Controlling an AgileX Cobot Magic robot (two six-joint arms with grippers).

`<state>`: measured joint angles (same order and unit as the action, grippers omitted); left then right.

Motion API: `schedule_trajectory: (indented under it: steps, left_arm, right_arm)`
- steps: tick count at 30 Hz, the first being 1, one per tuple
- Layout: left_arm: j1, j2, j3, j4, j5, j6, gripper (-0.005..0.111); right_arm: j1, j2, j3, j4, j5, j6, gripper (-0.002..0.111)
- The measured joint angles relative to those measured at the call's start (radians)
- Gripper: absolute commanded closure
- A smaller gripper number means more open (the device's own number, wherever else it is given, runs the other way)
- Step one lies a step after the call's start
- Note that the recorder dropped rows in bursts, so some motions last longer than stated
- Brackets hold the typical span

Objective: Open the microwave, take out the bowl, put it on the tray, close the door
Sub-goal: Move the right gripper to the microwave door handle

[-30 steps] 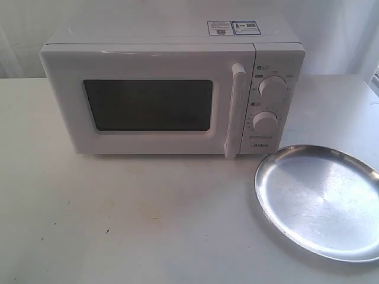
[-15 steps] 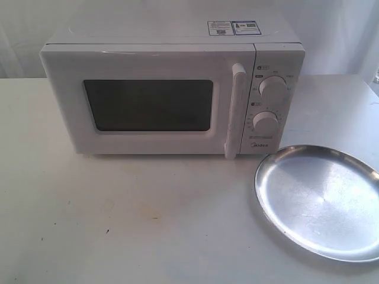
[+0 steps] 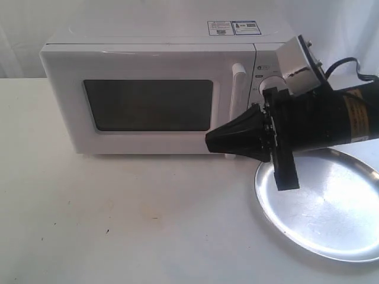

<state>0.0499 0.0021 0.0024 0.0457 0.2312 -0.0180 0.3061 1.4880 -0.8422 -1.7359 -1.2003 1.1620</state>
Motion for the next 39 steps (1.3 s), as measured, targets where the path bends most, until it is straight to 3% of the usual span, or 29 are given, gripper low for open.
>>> schedule_trajectory:
  steps: [8, 16, 21, 25, 29, 31, 39]
  left_arm:
    - [0.0, 0.0, 0.0, 0.0, 0.0, 0.0, 0.107]
    - [0.0, 0.0, 0.0, 0.0, 0.0, 0.0, 0.107]
    - [0.0, 0.0, 0.0, 0.0, 0.0, 0.0, 0.107]
    - [0.0, 0.0, 0.0, 0.0, 0.0, 0.0, 0.107]
    - [0.0, 0.0, 0.0, 0.0, 0.0, 0.0, 0.107]
    - [0.0, 0.0, 0.0, 0.0, 0.0, 0.0, 0.107]
    - [0.0, 0.0, 0.0, 0.0, 0.0, 0.0, 0.107]
  right_arm:
    - [-0.077, 0.072, -0.002, -0.01, 0.037, 0.0, 0.108]
    - [-0.083, 0.073, -0.002, -0.002, 0.386, 0.0, 0.108]
    - [-0.085, 0.073, -0.002, 0.091, 0.415, 0.007, 0.107]
    - [-0.085, 0.073, -0.002, 0.121, 0.417, -0.022, 0.09]
    - [-0.085, 0.077, -0.002, 0.126, 0.437, -0.025, 0.051]
    - [-0.085, 0.092, -0.002, 0.131, 0.444, -0.032, 0.039]
    - [-0.085, 0.233, -0.002, 0.263, 0.445, -0.333, 0.045]
